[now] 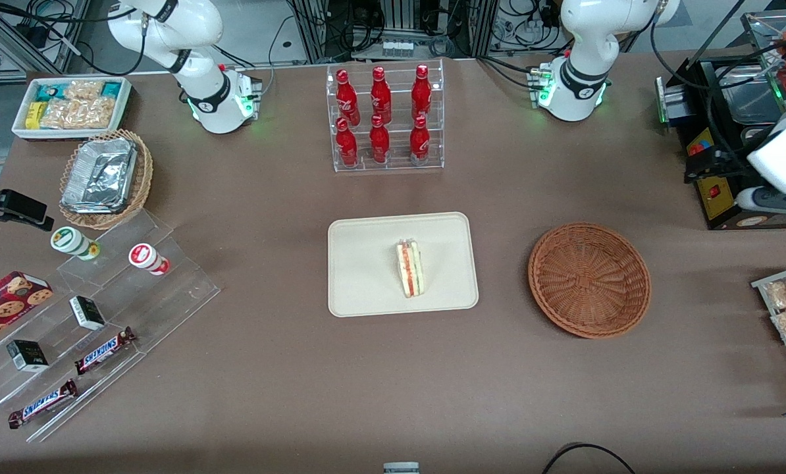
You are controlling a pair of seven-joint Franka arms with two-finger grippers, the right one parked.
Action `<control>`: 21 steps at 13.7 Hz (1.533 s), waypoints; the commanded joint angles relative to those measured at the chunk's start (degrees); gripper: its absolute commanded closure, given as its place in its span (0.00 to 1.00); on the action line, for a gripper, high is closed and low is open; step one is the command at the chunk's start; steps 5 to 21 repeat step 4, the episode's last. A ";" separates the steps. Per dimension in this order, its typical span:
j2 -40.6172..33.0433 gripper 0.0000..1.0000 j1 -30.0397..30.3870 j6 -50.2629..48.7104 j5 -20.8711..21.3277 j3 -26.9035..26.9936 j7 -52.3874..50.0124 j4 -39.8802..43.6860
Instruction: Place sandwich from basket to tray
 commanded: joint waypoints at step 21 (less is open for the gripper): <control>-0.32 0.00 -0.17 -0.33 -0.25 -0.08 0.70 4.68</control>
